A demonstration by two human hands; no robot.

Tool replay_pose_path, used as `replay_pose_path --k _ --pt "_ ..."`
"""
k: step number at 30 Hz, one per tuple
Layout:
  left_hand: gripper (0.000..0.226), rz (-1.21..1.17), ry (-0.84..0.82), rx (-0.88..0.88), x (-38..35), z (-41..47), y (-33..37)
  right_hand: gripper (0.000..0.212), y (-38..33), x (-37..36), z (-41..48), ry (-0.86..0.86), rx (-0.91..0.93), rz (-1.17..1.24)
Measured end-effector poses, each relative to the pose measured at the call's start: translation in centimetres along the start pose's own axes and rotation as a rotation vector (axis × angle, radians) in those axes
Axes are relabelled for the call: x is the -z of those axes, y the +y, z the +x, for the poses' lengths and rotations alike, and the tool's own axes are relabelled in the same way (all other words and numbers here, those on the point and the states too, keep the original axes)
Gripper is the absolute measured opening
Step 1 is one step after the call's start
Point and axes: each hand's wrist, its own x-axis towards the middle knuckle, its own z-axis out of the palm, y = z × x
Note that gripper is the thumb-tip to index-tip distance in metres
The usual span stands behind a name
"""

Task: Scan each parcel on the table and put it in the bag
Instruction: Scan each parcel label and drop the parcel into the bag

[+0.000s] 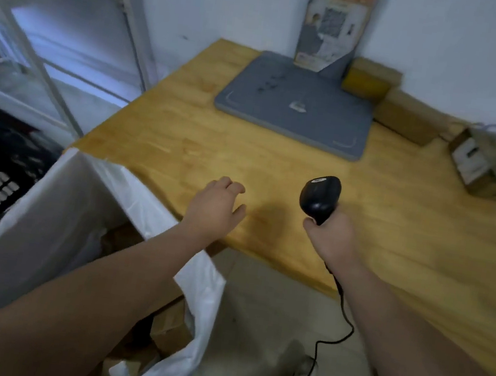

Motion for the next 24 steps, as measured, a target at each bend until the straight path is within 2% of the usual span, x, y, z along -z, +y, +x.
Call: replay_pose_path --k 4,11,17,24 --pt "0.041 0.002 0.003 -0.103 -0.4 4.2 6.1 0.021 3.5 7.2 2.1 0.129 -0.065 -0.043" --pt "0.042 0.012 -0.032 -0.224 -4.1 12.7 18.3 0.016 12.0 19.3 8.6 0.24 -0.199 -0.044" --pt "0.043 -0.004 -0.072 -0.278 -8.4 20.4 29.1 0.013 18.0 28.8 16.0 0.279 -0.214 -0.076" --pt "0.043 -0.019 -0.148 -0.246 -13.6 27.1 37.1 0.026 24.0 34.2 23.6 0.232 -0.206 -0.085"
